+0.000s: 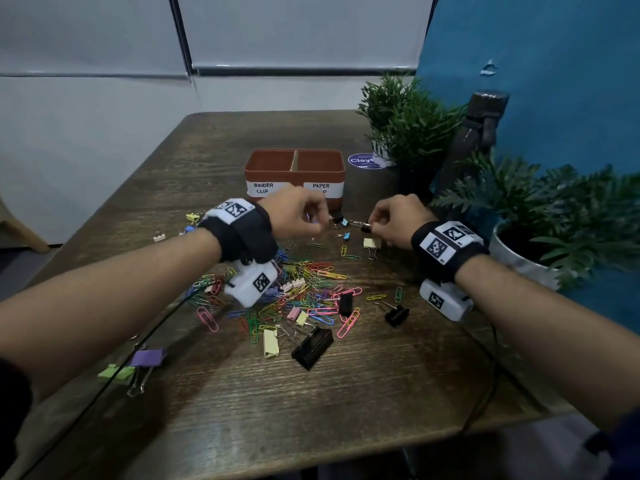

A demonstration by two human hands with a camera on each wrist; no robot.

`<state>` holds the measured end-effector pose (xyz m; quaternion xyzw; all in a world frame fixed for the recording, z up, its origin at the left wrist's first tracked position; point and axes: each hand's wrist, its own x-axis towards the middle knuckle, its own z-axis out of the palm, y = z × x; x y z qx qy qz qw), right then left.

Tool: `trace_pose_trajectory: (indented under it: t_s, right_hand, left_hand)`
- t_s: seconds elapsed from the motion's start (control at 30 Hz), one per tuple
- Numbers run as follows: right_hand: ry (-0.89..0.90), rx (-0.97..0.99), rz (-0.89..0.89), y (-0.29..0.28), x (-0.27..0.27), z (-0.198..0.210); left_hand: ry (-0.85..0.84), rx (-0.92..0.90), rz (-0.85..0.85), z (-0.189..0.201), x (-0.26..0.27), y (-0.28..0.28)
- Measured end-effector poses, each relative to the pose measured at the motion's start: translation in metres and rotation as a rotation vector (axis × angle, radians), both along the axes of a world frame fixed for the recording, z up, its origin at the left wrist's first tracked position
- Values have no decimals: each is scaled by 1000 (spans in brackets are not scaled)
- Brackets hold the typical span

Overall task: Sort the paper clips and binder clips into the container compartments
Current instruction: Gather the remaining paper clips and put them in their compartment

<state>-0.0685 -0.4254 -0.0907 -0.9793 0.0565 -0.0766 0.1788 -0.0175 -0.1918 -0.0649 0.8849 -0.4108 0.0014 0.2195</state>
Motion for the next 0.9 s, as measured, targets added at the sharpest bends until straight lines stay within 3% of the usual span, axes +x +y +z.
trace_pose_trajectory:
  t_s: [0.13,0.3,0.47,0.57,0.7,0.9]
  right_hand:
    - [-13,-98,-38,-2,4,3]
    - [24,-109,-19,-2,1,4]
    - [70,-48,176,7,-3,6]
    - [175,-146,282,22,-5,4]
    - [268,-278,253,35,-7,2]
    - [266,-260,394,46,-14,1]
  left_hand:
    - [4,-18,174,0,37,6]
    - [17,112,271,-14,54,18]
    - [-156,206,223,-13,34,34]
    - [-119,357,192,-15,14,42]
    - [-33,566,210,-25,3,46]
    - [-6,481,44,-28,-11,44]
